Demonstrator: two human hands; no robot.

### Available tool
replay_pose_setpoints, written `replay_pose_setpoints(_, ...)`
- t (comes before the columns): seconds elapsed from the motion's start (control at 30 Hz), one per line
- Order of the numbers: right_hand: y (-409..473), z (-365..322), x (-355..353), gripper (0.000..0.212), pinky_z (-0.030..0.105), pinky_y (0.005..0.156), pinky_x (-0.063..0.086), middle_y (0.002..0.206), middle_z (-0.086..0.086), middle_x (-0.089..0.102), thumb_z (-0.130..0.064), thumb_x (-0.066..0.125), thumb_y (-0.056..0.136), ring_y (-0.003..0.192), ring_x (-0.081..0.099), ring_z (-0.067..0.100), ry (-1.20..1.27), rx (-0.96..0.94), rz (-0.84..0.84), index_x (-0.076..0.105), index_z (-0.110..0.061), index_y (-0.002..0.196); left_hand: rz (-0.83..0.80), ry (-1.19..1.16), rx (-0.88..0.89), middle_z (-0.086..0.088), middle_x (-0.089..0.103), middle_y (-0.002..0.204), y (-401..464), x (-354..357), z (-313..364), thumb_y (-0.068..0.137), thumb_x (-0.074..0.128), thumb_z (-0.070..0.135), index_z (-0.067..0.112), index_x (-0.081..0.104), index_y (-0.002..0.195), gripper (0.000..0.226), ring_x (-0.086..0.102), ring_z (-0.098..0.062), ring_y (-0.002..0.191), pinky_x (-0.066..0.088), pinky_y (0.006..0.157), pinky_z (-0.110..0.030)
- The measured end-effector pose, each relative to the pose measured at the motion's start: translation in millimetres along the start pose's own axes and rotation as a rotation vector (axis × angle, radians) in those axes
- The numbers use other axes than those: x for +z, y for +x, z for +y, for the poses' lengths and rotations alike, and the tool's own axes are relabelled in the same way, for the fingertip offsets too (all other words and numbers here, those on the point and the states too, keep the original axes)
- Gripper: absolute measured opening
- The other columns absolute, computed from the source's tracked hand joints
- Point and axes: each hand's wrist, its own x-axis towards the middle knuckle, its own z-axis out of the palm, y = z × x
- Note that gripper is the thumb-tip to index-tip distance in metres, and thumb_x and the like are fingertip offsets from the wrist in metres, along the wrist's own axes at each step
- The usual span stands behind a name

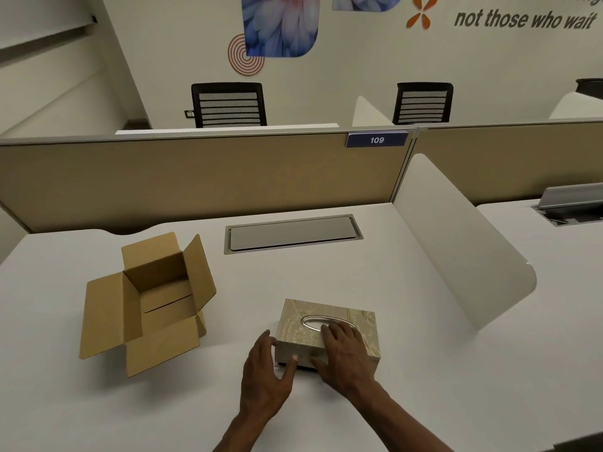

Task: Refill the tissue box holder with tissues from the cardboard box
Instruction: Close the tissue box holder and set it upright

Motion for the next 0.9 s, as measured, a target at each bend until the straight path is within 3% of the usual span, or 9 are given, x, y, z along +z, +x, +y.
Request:
replay_pose_setpoints(0.07,-1.8,0.7,2.6,0.067,0.042,0.095,0.054,0.107,0.004,0.071,-0.06,0.069,0.068,0.102,0.065,0.027,0.01,0.011,-0.002,0.068,-0.015,0.117,0.028,0.04,0.13,-0.002,0.042,0.155,4.0,0.9,5.5,0.085,0.061,0.061,0.024,0.037,0.146,0.075,0.046,-0.023,0.139,0.041,0.11,-0.032)
replay_pose_setpoints(0.13,-2.8,0.8,3.8,0.062,0.042,0.094,0.054,0.102,0.003,0.07,-0.061,0.062,0.072,0.097,0.064,0.026,0.009,0.004,0.006,0.068,-0.016,0.113,0.007,0.121,0.278,-0.001,0.031,0.163,10.2,1.0,9.5,0.087,0.053,0.067,0.034,0.034,0.15,0.073,0.034,-0.021,0.147,0.037,0.116,-0.034)
replay_pose_setpoints(0.2,-2.8,1.4,3.4,0.054,0.042,0.091,0.054,0.095,0.001,0.069,-0.055,0.062,0.068,0.092,0.063,0.025,0.007,-0.02,0.015,0.068,-0.017,0.106,-0.117,0.261,0.43,0.0,0.01,0.169,19.5,-0.5,18.1,0.088,0.046,0.072,0.041,0.028,0.154,0.075,0.009,-0.02,0.155,0.022,0.124,-0.04)
replay_pose_setpoints(0.27,-1.4,2.5,2.3,0.053,0.04,0.089,0.054,0.091,-0.001,0.068,-0.045,0.066,0.057,0.089,0.064,0.024,0.005,-0.036,0.005,0.068,-0.018,0.102,-0.287,0.42,0.503,0.002,-0.003,0.17,30.7,-5.7,33.1,0.087,0.043,0.074,0.042,0.027,0.154,0.076,-0.004,-0.02,0.156,0.014,0.126,-0.049)
replay_pose_setpoints(0.43,-0.2,7.7,3.0,0.06,0.04,0.088,0.056,0.094,0.001,0.07,-0.054,0.072,0.058,0.09,0.066,0.025,-0.022,-0.062,-0.014,0.07,-0.016,0.104,-0.483,0.702,0.438,-0.009,0.007,0.168,63.2,-14.3,58.0,0.078,0.052,0.077,0.02,0.03,0.153,0.096,0.009,-0.033,0.154,0.027,0.119,-0.051)
replay_pose_setpoints(0.6,-2.2,16.7,7.2,0.058,0.04,0.087,0.057,0.108,0.008,0.067,-0.058,0.064,0.072,0.096,0.063,0.028,-0.013,-0.043,0.002,0.067,-0.017,0.113,-0.516,0.78,0.464,-0.016,0.013,0.166,70.1,-10.8,62.2,0.087,0.056,0.066,0.016,0.033,0.15,0.084,0.015,-0.037,0.152,0.034,0.113,-0.05)
replay_pose_setpoints(0.7,-5.8,19.1,12.4,0.063,0.042,0.092,0.056,0.113,0.009,0.067,-0.06,0.062,0.075,0.102,0.063,0.029,-0.003,-0.042,0.001,0.066,-0.016,0.119,-0.507,0.776,0.463,-0.016,0.009,0.167,66.3,-8.7,58.1,0.091,0.05,0.066,0.014,0.029,0.153,0.084,0.009,-0.038,0.153,0.027,0.118,-0.054)
replay_pose_setpoints(0.8,-7.3,21.5,18.4,0.067,0.044,0.097,0.055,0.118,0.01,0.067,-0.057,0.069,0.074,0.108,0.064,0.03,0.02,-0.027,0.011,0.065,-0.013,0.124,-0.467,0.714,0.493,-0.014,0.008,0.168,59.1,-10.4,45.7,0.086,0.029,0.076,0.016,0.027,0.155,0.092,0.005,-0.036,0.155,0.022,0.123,-0.053)
replay_pose_setpoints(0.9,-11.2,24.3,22.0,0.073,0.045,0.099,0.055,0.128,0.013,0.065,-0.052,0.076,0.071,0.118,0.062,0.035,0.065,0.002,0.045,0.064,-0.007,0.128,-0.354,0.544,0.502,-0.012,0.007,0.168,55.2,-7.4,23.9,0.085,0.028,0.078,0.024,0.025,0.157,0.089,0.004,-0.034,0.155,0.041,0.114,-0.05)
